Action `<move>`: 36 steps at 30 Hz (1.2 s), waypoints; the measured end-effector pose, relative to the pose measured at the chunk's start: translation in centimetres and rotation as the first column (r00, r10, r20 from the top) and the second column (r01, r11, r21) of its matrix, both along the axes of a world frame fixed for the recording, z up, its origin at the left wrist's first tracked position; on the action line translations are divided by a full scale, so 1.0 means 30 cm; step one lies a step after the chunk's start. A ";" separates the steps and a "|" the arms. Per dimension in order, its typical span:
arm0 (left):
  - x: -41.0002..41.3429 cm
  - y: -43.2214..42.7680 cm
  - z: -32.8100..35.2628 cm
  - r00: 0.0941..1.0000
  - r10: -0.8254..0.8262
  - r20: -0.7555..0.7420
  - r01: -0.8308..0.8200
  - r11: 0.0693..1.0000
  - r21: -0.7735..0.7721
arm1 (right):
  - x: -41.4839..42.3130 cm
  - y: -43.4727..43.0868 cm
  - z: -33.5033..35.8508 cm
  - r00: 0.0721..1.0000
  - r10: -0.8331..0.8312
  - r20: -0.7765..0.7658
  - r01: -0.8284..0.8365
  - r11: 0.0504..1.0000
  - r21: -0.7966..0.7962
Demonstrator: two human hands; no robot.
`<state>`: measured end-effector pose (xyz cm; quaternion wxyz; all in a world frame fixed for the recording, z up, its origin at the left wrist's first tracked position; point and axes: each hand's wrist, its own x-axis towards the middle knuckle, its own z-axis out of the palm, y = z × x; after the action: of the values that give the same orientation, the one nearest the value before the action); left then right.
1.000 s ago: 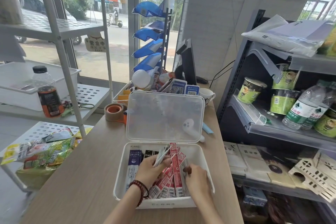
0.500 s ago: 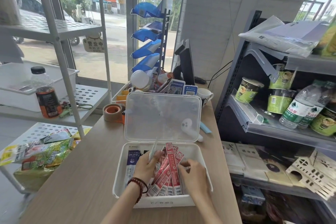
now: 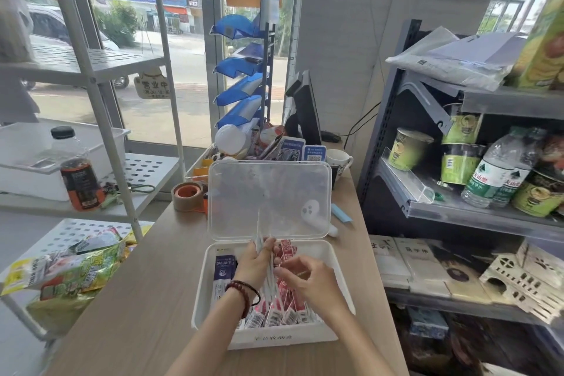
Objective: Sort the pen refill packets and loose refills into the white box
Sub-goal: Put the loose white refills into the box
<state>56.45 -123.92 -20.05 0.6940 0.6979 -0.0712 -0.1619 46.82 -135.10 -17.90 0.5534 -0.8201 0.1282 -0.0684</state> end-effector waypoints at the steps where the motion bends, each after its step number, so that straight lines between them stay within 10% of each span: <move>1: -0.004 -0.006 0.008 0.999 0.033 -0.012 -0.033 0.999 -0.031 | 0.001 0.005 0.000 1.000 0.015 -0.024 -0.014 1.000 0.023; 8: 0.001 0.013 0.021 0.985 0.075 -0.153 -0.116 0.953 -0.280 | 0.004 0.023 -0.024 0.994 0.035 -0.107 -0.017 0.986 0.164; 20: -0.057 0.020 -0.035 0.983 -0.012 -0.183 -0.035 0.966 -0.255 | 0.029 0.096 -0.042 0.982 -0.169 -0.089 0.185 0.959 0.215; 36: -0.034 0.044 -0.075 0.976 0.028 -0.214 -0.084 0.963 -0.256 | -0.043 -0.015 -0.038 0.979 -0.149 -0.141 0.114 0.967 -0.228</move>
<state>55.42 -122.61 -22.32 0.7887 0.5802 0.0009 -0.2033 45.53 -135.56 -19.03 0.4424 -0.8684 0.2174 -0.0540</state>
